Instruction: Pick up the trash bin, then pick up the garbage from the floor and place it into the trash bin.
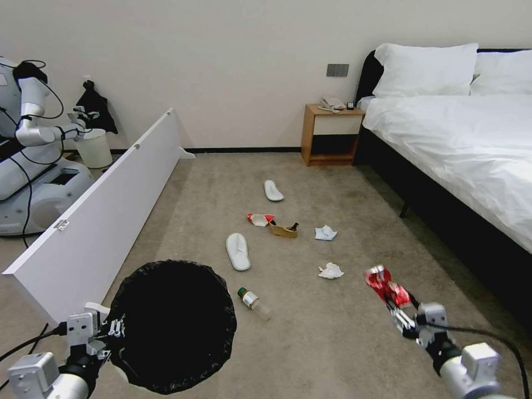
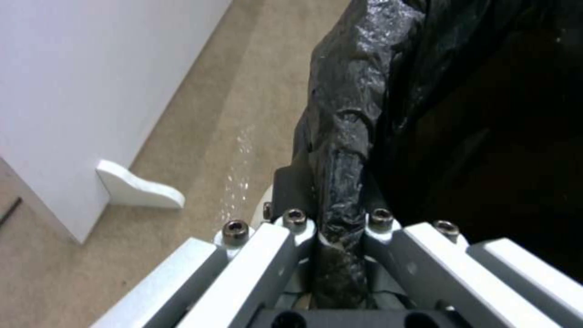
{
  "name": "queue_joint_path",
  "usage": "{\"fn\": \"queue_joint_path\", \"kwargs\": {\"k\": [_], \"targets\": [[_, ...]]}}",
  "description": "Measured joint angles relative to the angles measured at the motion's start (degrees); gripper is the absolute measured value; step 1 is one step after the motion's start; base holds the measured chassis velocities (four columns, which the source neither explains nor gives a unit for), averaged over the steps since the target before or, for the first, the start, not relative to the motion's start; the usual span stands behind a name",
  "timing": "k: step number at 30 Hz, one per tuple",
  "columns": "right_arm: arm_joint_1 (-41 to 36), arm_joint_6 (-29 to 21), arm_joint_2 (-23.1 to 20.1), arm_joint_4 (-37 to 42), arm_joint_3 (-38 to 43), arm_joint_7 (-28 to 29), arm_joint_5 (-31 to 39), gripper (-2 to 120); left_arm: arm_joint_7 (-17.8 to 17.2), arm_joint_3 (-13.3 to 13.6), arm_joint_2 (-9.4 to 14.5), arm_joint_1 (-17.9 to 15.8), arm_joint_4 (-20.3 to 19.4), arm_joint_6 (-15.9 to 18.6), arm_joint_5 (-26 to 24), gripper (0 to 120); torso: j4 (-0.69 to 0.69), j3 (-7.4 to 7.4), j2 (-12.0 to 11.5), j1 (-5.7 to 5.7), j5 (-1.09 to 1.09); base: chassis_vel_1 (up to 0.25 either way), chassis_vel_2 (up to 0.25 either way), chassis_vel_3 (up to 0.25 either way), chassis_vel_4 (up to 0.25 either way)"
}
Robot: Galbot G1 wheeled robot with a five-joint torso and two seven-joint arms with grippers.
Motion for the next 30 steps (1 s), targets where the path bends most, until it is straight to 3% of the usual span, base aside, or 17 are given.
{"fn": "queue_joint_path", "kwargs": {"k": [5,7,12,14,17,21,30], "targets": [[5.70,-0.12,-5.50,2.88,-4.19,0.07,4.92,48,-0.13,0.01,-0.63,0.63,0.01,0.16,-0.44,2,0.01,0.00,0.00,0.00,0.01,0.000,0.000,0.000,0.000],[11.28,0.12,-7.98,3.04,-8.79,0.11,7.88,48,-0.13,-0.05,-1.19,1.05,-0.10,0.23,-0.47,2,0.01,0.01,0.00,0.00,0.03,0.000,0.000,0.000,0.000],[21.56,0.60,-8.48,1.71,-16.99,0.01,11.93,48,-0.44,-0.42,-2.15,1.55,-0.34,0.41,-0.57,2,-0.02,0.00,0.00,0.00,0.03,0.000,0.000,0.000,0.000],[31.57,1.29,-6.70,-0.43,-25.91,-0.31,13.88,48,-0.69,-0.67,-2.91,2.00,-0.41,0.50,-0.57,2,0.02,0.01,0.00,0.00,0.00,0.000,0.000,0.000,0.000],[37.50,1.91,-4.70,-2.84,-32.61,-0.61,14.72,48,-0.73,-0.84,-3.13,2.13,-0.42,0.52,-0.53,2,0.02,0.01,0.00,0.00,0.00,0.000,0.000,0.000,0.000],[44.29,2.52,-1.64,-6.01,-39.98,-0.58,15.45,48,-0.72,-1.07,-3.25,1.87,-0.32,0.58,-0.60,2,-0.04,0.01,0.00,0.00,0.00,0.000,0.000,0.000,0.000],[54.11,2.59,6.15,-11.65,-53.59,0.56,17.20,48,-1.39,-1.47,-3.62,0.97,-0.41,1.55,-1.94,2,0.00,0.00,0.00,0.00,0.01,0.000,0.000,0.000,0.000]]}}
